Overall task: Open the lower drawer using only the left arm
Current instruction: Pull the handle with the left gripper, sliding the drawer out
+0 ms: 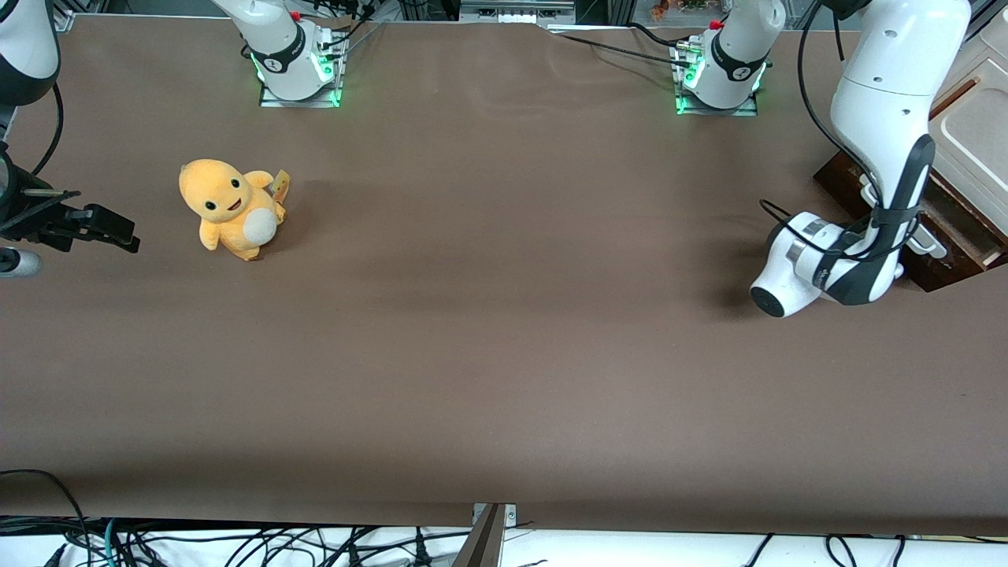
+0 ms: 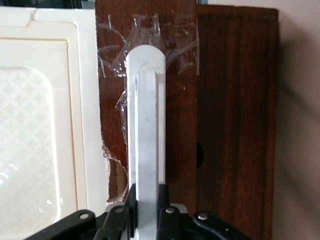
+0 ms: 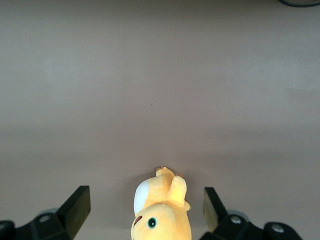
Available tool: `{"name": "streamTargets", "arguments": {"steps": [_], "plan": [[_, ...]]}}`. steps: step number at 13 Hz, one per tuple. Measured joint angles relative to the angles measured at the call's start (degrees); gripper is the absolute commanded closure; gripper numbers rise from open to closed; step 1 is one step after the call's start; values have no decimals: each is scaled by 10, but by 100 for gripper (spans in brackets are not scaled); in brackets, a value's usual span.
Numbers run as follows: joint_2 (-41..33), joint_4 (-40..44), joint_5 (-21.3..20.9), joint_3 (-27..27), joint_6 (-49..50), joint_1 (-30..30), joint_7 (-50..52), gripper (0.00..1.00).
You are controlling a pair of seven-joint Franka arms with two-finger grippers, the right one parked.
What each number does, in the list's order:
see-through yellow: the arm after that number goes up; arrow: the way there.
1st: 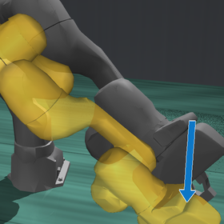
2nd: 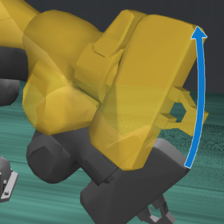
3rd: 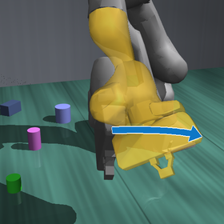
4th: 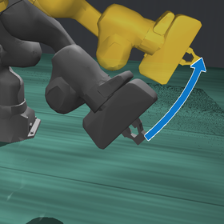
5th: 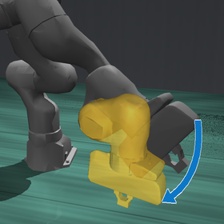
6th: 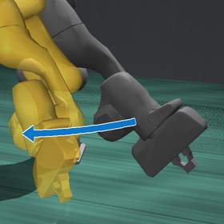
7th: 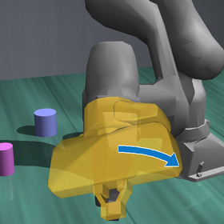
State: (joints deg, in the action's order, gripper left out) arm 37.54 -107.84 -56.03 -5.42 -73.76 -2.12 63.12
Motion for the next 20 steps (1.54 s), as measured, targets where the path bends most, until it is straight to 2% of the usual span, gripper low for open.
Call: {"name": "streamTargets", "arguments": {"steps": [6, 19, 20], "plan": [[2, 19, 34, -1, 8, 31, -1, 100], [13, 46, 49, -6, 17, 40, -8, 100], [13, 48, 50, -6, 18, 42, -9, 95]]}}
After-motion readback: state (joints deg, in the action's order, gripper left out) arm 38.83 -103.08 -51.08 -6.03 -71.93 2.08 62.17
